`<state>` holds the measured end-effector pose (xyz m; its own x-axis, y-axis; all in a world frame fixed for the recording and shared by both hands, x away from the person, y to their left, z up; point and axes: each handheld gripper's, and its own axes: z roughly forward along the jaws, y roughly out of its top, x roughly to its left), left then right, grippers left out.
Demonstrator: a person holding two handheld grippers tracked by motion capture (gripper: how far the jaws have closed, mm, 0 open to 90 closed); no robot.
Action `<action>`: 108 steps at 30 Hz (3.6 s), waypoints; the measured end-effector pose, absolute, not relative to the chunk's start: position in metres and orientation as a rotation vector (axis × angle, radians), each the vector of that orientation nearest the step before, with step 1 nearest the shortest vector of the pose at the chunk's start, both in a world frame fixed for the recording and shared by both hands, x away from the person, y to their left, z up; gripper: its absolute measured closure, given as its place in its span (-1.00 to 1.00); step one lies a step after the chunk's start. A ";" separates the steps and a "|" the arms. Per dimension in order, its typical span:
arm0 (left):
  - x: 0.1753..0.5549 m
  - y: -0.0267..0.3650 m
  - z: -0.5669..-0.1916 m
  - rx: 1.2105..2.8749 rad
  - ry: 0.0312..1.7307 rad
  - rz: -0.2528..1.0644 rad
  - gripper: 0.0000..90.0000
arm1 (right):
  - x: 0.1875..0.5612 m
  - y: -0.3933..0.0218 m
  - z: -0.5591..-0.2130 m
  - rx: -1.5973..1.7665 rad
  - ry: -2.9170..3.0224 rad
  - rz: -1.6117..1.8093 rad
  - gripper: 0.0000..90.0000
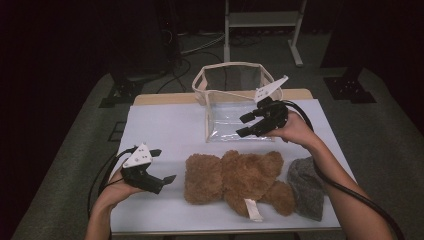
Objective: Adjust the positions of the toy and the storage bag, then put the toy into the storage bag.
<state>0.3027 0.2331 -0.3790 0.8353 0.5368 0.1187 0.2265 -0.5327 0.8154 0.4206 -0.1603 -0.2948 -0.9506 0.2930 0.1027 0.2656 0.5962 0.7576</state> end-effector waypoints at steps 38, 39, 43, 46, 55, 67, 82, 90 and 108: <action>0.302 0.242 -0.385 2.124 0.604 0.420 -0.93 | 0.518 -0.139 -0.268 0.612 2.784 1.014 0.70; 0.302 0.242 -0.385 2.127 0.603 0.421 -0.93 | 0.518 -0.139 -0.269 0.605 2.800 1.016 0.80; 0.302 0.241 -0.384 2.127 0.596 0.426 -0.93 | 0.511 -0.137 -0.270 0.592 2.814 0.998 0.93; 0.302 0.241 -0.382 2.121 0.596 0.430 -0.93 | 0.508 -0.137 -0.270 0.567 2.833 0.995 0.93; 0.303 0.243 -0.380 2.111 0.585 0.435 -0.93 | 0.483 -0.137 -0.271 0.501 2.858 1.024 0.94; 0.305 0.240 -0.380 2.108 0.568 0.420 -0.93 | 0.453 -0.126 -0.270 0.433 2.885 1.052 0.93; 0.302 0.240 -0.379 2.110 0.564 0.427 -0.93 | 0.430 -0.141 -0.260 0.444 2.792 1.174 0.13; 0.299 0.237 -0.379 2.107 0.552 0.424 -0.93 | 0.403 -0.151 -0.249 0.379 2.759 1.268 -0.01; 0.300 0.242 -0.381 2.105 0.574 0.419 -0.93 | 0.365 -0.142 -0.291 0.293 2.894 1.237 -0.25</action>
<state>0.2996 0.2419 -0.3811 0.8357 0.5430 0.0819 0.2428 -0.4992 0.8318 0.3653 -0.1418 -0.2908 -0.9826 0.1624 0.0901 0.1774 0.6767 0.7146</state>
